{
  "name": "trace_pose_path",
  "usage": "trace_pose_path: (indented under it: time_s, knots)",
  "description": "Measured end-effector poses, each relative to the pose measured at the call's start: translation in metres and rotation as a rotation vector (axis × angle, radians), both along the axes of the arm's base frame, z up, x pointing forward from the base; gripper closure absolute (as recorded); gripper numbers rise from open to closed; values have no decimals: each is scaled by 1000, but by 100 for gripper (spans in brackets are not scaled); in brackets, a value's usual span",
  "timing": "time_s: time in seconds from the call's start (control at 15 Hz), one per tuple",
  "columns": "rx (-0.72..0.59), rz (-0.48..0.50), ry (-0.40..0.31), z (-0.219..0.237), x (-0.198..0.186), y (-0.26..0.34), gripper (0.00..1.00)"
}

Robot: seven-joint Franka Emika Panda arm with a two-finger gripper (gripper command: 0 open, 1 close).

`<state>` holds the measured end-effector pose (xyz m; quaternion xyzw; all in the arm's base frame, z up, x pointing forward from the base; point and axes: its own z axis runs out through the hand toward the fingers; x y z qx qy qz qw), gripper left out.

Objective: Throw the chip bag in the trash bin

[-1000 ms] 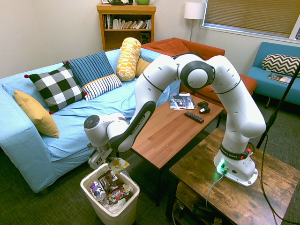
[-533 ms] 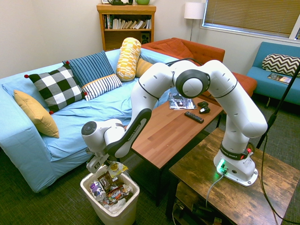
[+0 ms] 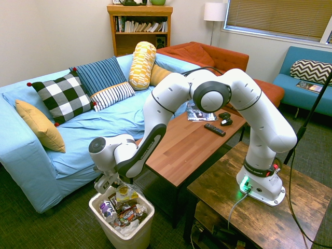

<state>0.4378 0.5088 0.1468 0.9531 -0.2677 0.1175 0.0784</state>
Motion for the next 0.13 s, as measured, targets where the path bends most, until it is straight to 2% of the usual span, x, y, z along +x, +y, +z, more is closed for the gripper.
trace_pose_path:
  time_s: [0.13]
  knots:
    - [0,-3,-2,0,0,1,0]
